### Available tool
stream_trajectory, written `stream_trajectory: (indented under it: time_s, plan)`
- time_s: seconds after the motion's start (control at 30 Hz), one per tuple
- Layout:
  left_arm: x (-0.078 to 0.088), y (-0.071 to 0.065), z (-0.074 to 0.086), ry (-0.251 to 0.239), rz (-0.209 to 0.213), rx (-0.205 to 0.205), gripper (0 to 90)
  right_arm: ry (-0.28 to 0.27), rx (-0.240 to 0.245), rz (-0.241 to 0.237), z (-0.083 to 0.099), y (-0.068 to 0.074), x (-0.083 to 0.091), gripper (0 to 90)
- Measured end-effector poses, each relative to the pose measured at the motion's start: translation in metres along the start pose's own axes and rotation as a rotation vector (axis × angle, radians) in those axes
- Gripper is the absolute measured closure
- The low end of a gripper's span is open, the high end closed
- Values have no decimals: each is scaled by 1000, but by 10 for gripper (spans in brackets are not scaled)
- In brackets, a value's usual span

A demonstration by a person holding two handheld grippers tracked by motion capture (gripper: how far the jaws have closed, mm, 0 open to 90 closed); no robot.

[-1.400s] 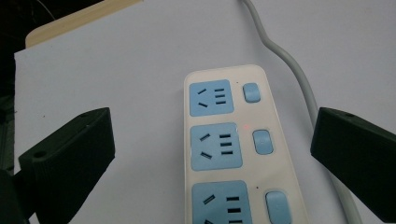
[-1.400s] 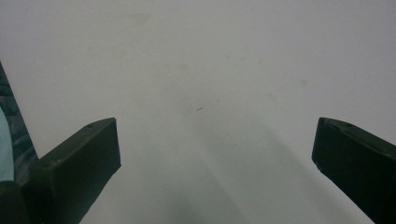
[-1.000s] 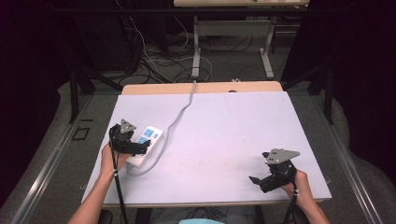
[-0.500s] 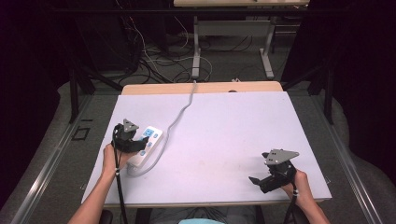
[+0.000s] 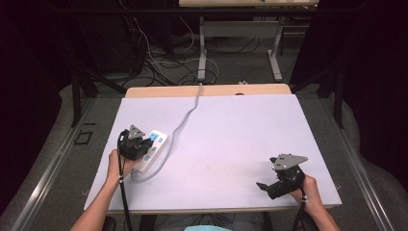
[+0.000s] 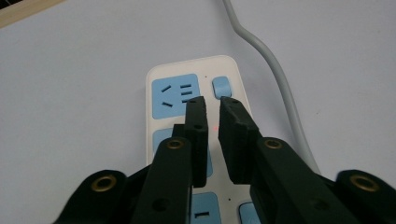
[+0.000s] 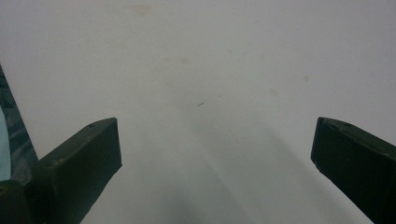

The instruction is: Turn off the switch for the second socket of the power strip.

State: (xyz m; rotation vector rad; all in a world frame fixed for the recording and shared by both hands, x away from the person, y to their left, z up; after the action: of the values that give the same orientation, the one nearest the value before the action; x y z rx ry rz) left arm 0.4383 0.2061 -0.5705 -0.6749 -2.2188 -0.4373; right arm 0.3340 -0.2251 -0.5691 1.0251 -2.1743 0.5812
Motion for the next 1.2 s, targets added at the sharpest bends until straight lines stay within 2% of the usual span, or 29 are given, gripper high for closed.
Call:
stream_trajectory:
  time_s: [0.1, 0.4, 0.43, 0.5, 0.63, 0.73, 1.0, 1.07, 1.2]
  plan:
    - [0, -2, 0, -2, 14, -1, 896, 6, -4, -3, 0, 0, 0, 11]
    - [0, -5, -1, -13, 46, -9, 898, 7, -6, -1, 0, 1, 0, 12]
    - [0, -6, 0, -12, 49, 5, 898, 8, -6, -1, 0, 1, 0, 12]
    - [0, -5, 0, -10, 54, 3, 898, 7, -5, -1, 0, 1, 0, 12]
    - [-2, -6, 0, -19, 56, 5, 898, 5, -6, 3, 0, 1, -1, 15]
    - [-4, -8, 2, 3, 57, -1, 898, 6, -6, 4, 0, 1, -1, 15]
    - [-8, -8, 4, 16, 55, -15, 898, 11, -9, 3, 1, 1, -1, 16]
    - [-9, -8, 6, 37, 54, -19, 898, 12, -9, 2, 1, 1, -1, 15]
    - [-10, -9, 6, 19, 56, -10, 898, 13, -5, 4, 1, 1, -1, 16]
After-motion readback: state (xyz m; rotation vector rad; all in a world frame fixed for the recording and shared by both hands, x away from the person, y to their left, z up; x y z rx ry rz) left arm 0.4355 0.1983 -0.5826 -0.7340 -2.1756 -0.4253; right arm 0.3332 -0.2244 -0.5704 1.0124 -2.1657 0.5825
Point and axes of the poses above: each handheld gripper's, and its own axes: x roughly backward along the jaws, z roughly out of its underside, y roughly to its left, the point moved 7 cm from there along -x, roughly forward along the jaws, and after that the axes turned 5 degrees about y, right-handed, at the moved point
